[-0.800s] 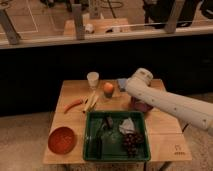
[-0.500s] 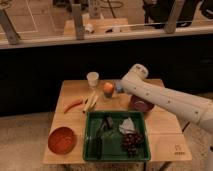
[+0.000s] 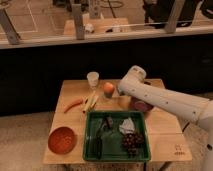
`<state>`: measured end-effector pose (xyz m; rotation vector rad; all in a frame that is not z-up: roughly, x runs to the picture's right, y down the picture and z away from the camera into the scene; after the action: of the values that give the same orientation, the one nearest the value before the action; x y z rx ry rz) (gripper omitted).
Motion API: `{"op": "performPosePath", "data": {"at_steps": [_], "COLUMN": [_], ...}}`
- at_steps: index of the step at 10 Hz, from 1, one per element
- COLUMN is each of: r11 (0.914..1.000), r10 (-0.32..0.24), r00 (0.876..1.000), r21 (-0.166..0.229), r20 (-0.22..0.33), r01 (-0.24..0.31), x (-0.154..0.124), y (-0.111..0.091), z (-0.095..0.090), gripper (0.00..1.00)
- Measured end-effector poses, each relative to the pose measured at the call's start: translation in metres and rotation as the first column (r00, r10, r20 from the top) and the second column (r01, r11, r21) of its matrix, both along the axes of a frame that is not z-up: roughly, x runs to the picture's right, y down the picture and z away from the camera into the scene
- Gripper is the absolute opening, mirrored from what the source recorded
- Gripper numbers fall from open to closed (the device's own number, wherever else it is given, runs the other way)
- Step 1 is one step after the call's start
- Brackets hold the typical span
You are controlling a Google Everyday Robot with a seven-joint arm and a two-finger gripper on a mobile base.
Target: Place sponge in table surface
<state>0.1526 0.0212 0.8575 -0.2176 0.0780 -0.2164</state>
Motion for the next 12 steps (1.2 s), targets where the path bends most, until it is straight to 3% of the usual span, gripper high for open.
{"op": "performPosePath", "data": {"at_steps": [3,10,12], "r11": [0.9992,0.9950,0.9928], "r10": [0.028,0.037,0.050], "r00": [0.999,0.999,0.999], "r21": [-0.029,-0.092,-0.109], "r20": [-0.025,-0.014,-0.005], "r01": [-0.029,-0.038,-0.050], "x": [0.011,0.003,0.001], "y": [0.018,0.041,0.044], "z": [0.009,0.027,0.030], "gripper": [0.00,0.01,0.18]}}
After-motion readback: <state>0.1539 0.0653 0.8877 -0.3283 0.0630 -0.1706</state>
